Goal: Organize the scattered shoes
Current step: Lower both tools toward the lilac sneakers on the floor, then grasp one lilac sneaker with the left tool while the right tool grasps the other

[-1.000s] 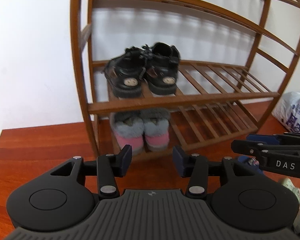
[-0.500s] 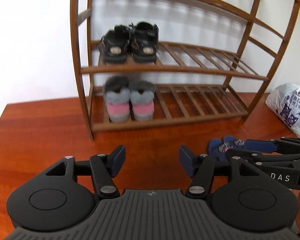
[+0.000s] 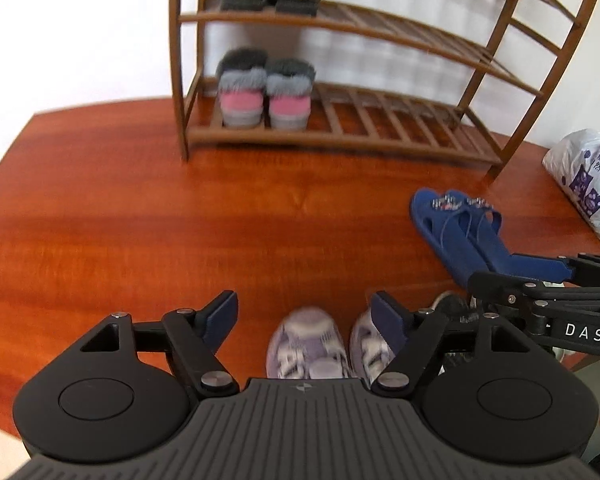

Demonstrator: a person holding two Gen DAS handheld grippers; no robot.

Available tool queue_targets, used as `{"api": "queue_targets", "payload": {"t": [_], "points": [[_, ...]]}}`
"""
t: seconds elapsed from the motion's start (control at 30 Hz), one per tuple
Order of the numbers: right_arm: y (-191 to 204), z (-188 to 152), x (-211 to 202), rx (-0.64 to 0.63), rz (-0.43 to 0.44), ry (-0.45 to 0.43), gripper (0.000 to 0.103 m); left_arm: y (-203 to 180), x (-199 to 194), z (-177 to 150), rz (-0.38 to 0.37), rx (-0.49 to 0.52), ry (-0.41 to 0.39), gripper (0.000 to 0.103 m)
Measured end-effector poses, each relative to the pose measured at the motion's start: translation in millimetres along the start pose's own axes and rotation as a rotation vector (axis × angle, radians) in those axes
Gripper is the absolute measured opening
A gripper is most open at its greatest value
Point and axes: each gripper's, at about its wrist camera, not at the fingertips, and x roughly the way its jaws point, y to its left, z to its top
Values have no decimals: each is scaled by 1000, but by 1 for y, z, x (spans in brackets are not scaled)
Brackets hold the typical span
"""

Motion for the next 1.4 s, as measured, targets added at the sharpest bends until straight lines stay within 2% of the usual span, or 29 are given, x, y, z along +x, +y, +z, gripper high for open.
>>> {"api": "queue_targets", "payload": {"t": [0.17, 0.4, 0.53, 0.83, 1.03, 1.07, 1.1, 1.4], "points": [[-1, -28, 1, -12, -17, 26, 66, -7, 13, -35, 44, 8, 13, 80], [-10, -56, -7, 12, -48, 35, 74, -18, 36, -67, 22, -20, 10, 80], [-18, -68, -14, 29, -69, 35, 75, -24, 50, -79, 31, -11, 4, 80], [-34, -88, -19, 93, -79, 66, 76, -35, 73, -96, 56, 9, -69, 80], [-32, -95, -15, 91, -71, 87, 76, -34, 95, -100, 77, -17, -37, 79], [-31, -95, -15, 91, -70, 89, 76, -34, 98, -101, 81, -18, -35, 77], [-32, -96, -14, 89, -72, 94, 76, -34, 100, -102, 85, -18, -33, 70], [-42, -100, -9, 100, -81, 113, 76, -35, 98, -105, 111, 3, -76, 49]]}}
